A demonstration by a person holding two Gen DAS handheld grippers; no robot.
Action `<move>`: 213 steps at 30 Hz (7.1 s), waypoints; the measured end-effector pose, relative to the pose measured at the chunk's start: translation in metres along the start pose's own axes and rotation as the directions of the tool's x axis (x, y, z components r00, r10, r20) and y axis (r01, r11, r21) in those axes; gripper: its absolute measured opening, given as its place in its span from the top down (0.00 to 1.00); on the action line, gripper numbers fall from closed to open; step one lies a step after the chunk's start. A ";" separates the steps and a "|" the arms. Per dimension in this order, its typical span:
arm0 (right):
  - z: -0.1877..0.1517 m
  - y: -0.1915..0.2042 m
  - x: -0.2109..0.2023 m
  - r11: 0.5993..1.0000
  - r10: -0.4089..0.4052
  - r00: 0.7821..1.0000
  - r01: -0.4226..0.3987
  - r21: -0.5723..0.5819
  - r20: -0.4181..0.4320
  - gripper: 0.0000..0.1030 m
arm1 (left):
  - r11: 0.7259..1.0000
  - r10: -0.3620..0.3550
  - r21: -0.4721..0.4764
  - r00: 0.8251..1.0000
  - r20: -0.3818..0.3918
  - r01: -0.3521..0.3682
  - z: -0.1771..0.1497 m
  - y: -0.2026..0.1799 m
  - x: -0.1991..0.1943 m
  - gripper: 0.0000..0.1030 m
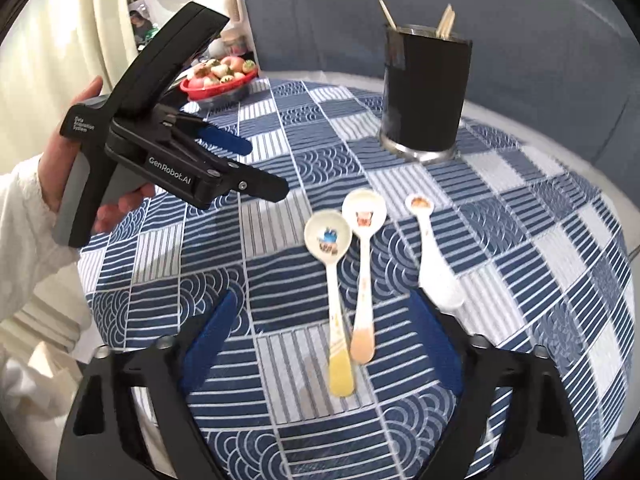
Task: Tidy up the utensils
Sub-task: 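Move the right gripper down toward the white spoons on the cloth, then close the right gripper on the handle of the blue-print spoon, then lift the spoon and lower its handle into the black cup, then open the right gripper to release the spoon in the cup, then move the right gripper down toward the bear-print spoon on the cloth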
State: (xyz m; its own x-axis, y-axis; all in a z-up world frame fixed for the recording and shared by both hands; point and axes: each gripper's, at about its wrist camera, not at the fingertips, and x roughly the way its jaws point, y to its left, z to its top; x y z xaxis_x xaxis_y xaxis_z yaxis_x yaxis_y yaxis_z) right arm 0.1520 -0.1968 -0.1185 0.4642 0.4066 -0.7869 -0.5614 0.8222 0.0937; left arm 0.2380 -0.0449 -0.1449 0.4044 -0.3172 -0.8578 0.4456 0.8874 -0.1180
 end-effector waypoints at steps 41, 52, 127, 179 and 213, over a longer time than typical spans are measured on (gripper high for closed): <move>-0.039 0.013 0.032 0.965 -0.179 0.968 0.207 0.161 -0.173 0.82 | 0.951 -0.127 0.241 0.955 -0.269 0.194 0.026 -0.020 0.052 0.91; -0.010 0.015 0.021 0.986 -0.147 0.985 0.154 0.068 -0.091 0.82 | 0.978 -0.039 0.195 0.986 -0.160 0.071 0.038 -0.006 0.003 0.91; 0.228 -0.110 0.039 0.961 0.065 0.976 -0.005 -0.277 0.206 0.85 | 0.912 0.390 0.069 0.908 0.151 -0.403 0.241 -0.011 -0.131 0.92; 0.168 -0.112 0.000 0.966 -0.099 0.983 0.132 -0.220 0.154 0.16 | 0.969 0.242 0.041 0.970 0.032 -0.243 0.162 0.005 -0.053 0.07; 0.041 -0.036 -0.024 0.980 -0.089 0.996 0.085 -0.178 -0.013 0.15 | 0.994 0.112 0.009 0.983 -0.143 -0.112 0.045 -0.016 -0.012 0.06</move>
State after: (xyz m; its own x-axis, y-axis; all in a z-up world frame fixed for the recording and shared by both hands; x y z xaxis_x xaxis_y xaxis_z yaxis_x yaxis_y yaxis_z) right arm 0.1885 -0.2197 -0.0779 0.5033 0.3262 -0.8002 -0.6328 0.7697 -0.0842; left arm 0.2616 -0.0703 -0.1099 0.3336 -0.1649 -0.9282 0.4047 0.9143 -0.0170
